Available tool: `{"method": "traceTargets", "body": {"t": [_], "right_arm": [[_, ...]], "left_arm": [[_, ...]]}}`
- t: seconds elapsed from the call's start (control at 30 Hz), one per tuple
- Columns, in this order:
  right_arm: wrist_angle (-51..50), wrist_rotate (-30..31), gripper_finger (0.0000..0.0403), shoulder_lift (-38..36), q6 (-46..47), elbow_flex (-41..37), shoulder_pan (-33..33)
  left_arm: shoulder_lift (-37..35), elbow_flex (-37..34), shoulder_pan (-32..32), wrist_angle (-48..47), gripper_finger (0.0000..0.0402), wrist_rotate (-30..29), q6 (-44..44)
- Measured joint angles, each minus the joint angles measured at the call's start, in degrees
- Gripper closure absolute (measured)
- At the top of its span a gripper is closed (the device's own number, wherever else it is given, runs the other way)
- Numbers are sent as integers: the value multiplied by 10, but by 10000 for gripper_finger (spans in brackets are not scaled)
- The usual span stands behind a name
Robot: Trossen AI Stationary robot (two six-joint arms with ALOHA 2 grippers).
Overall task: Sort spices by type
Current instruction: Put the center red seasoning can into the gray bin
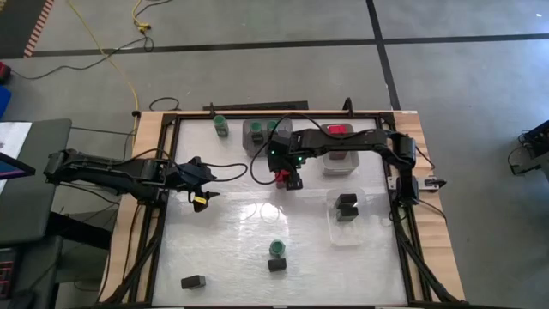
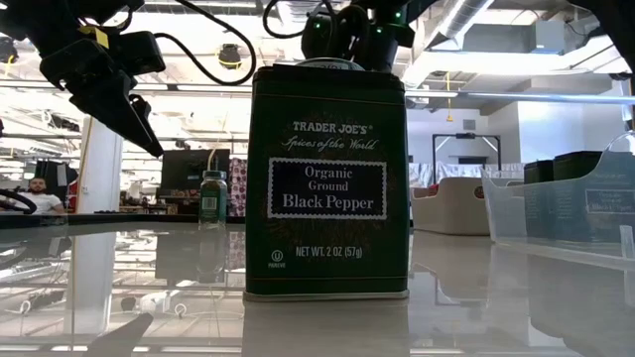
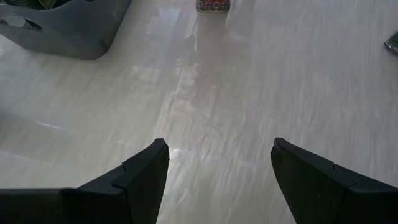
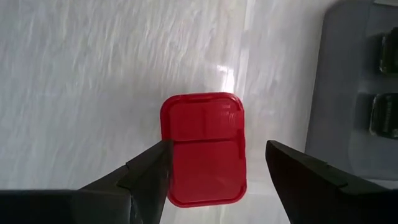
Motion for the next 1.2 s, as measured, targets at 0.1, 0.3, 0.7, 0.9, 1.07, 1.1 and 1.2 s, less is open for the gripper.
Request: {"method": "traceTargets", "body": {"t": [0.1, 0.3, 0.7, 0.9, 1.07, 1.1, 1.2], "right_arm": [[5, -12, 117, -2, 0, 2, 0], [2, -29, 117, 0, 1, 2, -1], [1, -36, 117, 21, 6, -11, -7], [13, -33, 117, 32, 9, -13, -6], [7, -29, 117, 33, 10, -13, -7], [6, -29, 117, 33, 10, -12, -7], [-13, -30, 117, 35, 10, 3, -7]], "left_arm": [[0, 0, 0, 0, 130, 0, 0], [0, 0, 0, 0, 130, 0, 0], [0, 0, 0, -2, 130, 0, 0], [0, 0, 0, -6, 130, 0, -1], [0, 0, 0, -7, 130, 0, -1], [0, 0, 0, -7, 130, 0, 0], [0, 0, 0, -8, 130, 0, 0]]}}
